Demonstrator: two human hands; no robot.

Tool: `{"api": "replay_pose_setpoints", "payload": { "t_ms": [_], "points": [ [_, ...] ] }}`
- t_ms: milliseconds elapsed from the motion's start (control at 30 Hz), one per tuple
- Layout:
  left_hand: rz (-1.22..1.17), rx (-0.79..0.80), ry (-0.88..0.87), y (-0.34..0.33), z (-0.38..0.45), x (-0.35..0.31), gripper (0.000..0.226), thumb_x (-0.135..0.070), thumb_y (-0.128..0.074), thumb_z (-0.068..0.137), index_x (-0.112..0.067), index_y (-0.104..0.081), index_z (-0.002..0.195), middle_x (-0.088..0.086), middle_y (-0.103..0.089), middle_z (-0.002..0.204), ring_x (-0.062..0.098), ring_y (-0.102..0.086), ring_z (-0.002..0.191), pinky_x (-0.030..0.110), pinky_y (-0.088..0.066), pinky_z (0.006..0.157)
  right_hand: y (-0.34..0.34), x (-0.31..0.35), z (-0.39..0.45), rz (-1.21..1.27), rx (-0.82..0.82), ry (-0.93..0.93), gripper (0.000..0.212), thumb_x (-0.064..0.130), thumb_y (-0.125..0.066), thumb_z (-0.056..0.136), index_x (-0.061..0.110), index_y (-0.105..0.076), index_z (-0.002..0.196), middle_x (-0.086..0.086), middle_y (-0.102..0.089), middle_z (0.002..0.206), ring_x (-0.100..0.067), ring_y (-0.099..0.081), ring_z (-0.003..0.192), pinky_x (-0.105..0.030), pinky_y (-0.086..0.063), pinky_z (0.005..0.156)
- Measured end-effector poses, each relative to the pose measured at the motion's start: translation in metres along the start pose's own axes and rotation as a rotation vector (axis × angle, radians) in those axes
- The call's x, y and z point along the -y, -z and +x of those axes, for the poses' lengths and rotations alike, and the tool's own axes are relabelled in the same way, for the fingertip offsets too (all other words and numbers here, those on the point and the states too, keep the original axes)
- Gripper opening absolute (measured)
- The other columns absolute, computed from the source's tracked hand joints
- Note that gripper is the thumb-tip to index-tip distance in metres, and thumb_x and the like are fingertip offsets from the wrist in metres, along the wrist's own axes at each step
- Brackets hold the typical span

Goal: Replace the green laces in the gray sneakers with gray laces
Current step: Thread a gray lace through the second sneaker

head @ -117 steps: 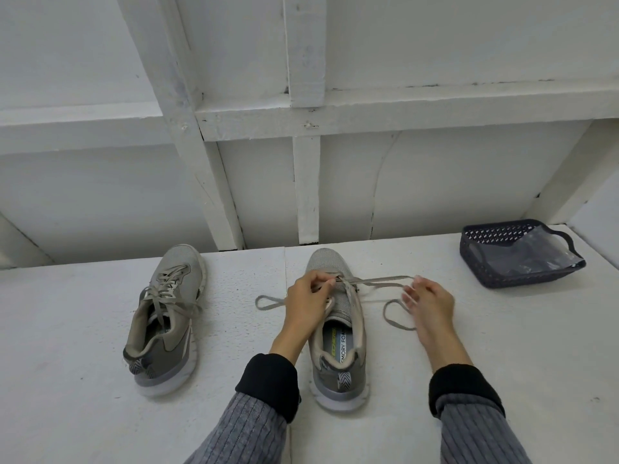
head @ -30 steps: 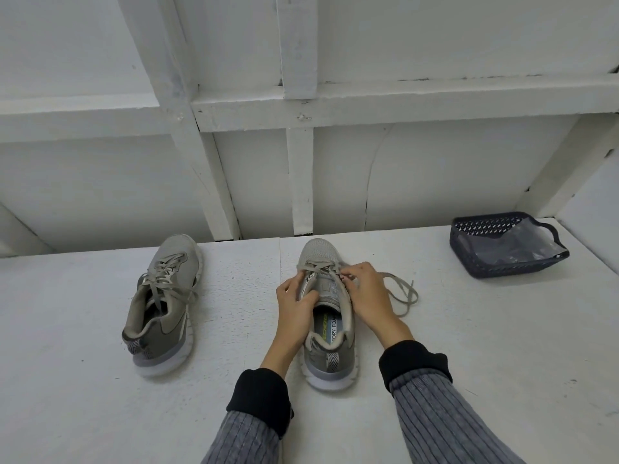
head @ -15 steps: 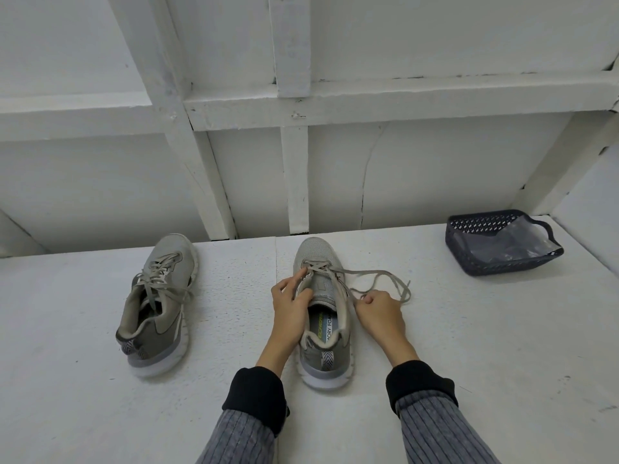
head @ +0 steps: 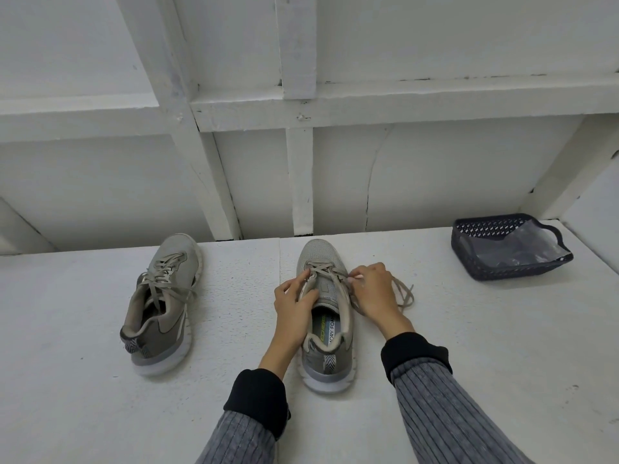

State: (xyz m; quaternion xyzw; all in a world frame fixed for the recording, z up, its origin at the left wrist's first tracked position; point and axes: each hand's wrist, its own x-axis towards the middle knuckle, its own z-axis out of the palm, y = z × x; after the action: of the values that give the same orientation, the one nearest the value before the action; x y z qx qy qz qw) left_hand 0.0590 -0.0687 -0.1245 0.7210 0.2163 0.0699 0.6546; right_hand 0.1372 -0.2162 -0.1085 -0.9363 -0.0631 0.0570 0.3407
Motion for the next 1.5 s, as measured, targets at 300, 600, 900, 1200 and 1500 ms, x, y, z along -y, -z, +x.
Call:
{"api": "replay_pose_setpoints", "payload": {
  "t_ms": [300, 600, 900, 1200, 1500],
  "points": [
    [-0.041, -0.045, -0.143, 0.002, -0.009, -0.036, 0.026, -0.044, -0.054, 0.097, -0.025, -0.071, 0.098, -0.007, -0.068, 0.103, 0.005, -0.062, 0.102, 0.017, -0.048, 0.083, 0.026, 0.020, -0.004, 0.298, 0.011, -0.010, 0.043, 0.044, -0.039, 0.101, 0.014, -0.045, 0.070, -0.003, -0.049, 0.069, -0.018, -0.044, 0.069, -0.033, -0.032, 0.071],
    [0.035, 0.080, 0.019, 0.005, 0.005, -0.086, 0.036, -0.028, -0.050, 0.101, -0.019, -0.075, 0.077, -0.011, -0.065, 0.063, 0.000, -0.054, 0.060, 0.011, -0.041, 0.054, 0.050, 0.057, -0.019, 0.736, 0.076, 0.156, 0.028, 0.016, -0.046, 0.101, 0.009, -0.058, 0.078, 0.011, -0.039, 0.050, -0.005, -0.032, 0.047, -0.019, -0.028, 0.048],
    [0.067, 0.220, 0.203, 0.006, 0.013, -0.092, 0.019, -0.023, -0.065, 0.091, -0.012, -0.076, 0.102, -0.004, -0.068, 0.079, 0.008, -0.061, 0.070, 0.011, -0.044, 0.049, 0.022, 0.034, -0.021, 0.674, 0.145, 0.149, 0.028, 0.021, -0.063, 0.093, 0.017, -0.067, 0.066, 0.005, -0.056, 0.057, -0.008, -0.047, 0.057, -0.026, -0.040, 0.062],
    [0.037, 0.284, 0.149, 0.026, 0.031, -0.077, 0.036, -0.020, -0.038, 0.105, -0.016, -0.060, 0.076, -0.002, -0.057, 0.072, 0.011, -0.051, 0.065, 0.024, -0.039, 0.061, 0.020, 0.046, 0.002, 0.505, 0.008, 0.138, 0.021, 0.014, -0.046, 0.100, 0.021, -0.064, 0.111, 0.009, -0.067, 0.105, -0.001, -0.056, 0.093, -0.001, -0.040, 0.069],
    [0.152, 0.282, 0.125, 0.052, 0.039, -0.076, 0.036, -0.031, -0.045, 0.104, -0.016, -0.059, 0.075, -0.003, -0.046, 0.069, 0.011, -0.044, 0.067, 0.026, -0.044, 0.077, 0.010, 0.046, 0.016, 0.273, 0.188, 0.157, 0.021, 0.008, -0.054, 0.096, 0.014, -0.068, 0.111, -0.001, -0.057, 0.108, -0.012, -0.052, 0.096, -0.014, -0.037, 0.075]
  ]
}}
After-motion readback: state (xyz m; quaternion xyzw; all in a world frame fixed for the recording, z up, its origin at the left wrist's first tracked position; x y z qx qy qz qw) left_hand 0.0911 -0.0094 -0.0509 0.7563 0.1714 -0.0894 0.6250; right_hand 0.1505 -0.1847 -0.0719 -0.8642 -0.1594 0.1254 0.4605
